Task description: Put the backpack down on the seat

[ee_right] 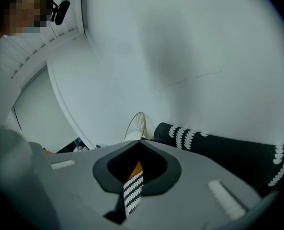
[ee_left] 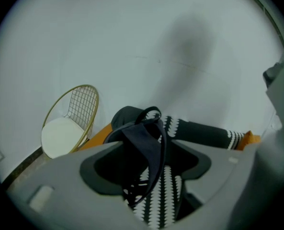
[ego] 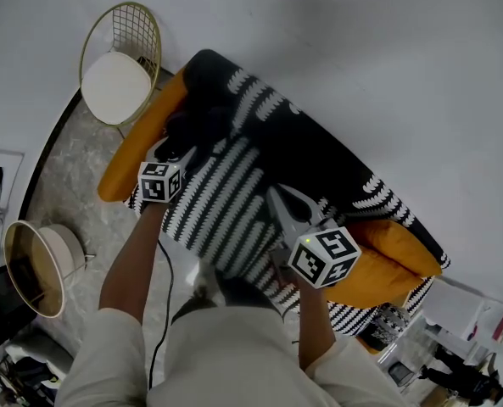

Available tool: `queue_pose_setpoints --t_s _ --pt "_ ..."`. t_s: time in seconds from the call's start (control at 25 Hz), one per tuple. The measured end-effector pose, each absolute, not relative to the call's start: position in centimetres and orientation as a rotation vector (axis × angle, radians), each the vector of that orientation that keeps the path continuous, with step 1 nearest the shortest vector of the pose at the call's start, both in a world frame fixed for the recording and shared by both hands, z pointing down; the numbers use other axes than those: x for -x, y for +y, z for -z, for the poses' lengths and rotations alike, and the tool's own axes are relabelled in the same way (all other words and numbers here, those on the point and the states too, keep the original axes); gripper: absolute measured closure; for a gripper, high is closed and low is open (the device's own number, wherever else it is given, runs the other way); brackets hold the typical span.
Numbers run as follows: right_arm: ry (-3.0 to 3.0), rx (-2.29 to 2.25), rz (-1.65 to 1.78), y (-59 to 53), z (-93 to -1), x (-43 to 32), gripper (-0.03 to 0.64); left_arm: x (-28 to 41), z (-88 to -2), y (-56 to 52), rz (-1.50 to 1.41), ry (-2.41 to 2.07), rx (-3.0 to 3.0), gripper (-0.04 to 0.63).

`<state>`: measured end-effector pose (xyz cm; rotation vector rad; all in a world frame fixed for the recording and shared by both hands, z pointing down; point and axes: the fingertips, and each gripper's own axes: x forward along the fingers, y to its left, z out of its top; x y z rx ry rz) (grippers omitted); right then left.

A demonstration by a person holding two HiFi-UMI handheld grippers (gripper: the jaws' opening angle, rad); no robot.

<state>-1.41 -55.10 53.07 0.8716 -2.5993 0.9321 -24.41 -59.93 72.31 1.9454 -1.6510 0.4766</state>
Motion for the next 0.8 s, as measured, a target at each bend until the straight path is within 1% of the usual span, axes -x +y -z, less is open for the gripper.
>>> queue_pose_setpoints --t_s 0.28,0.48,0.68,0.8 --pt "-2.611 -0.94 -0.808 -53.5 -51.1 0.9 0.611 24.3 -68.5 -57.5 -0.437 -1.66 -2.02 0.301" --pt "-2.581 -0.975 -0.681 -50.9 -49.9 -0.1 0.611 23.8 -64.3 -54.9 -0.398 -1.679 -2.1 0.307" --pt "-2.596 -1.03 -0.592 -47.3 -47.1 -1.2 0.611 21.9 -59.2 -50.3 -0.313 -1.689 -2.17 0.318" --pt "-2.606 -1.023 -0.541 -44.7 -45.6 -1.2 0.611 20.5 -56.7 -46.8 -0.313 -1.684 -2.23 0.318"
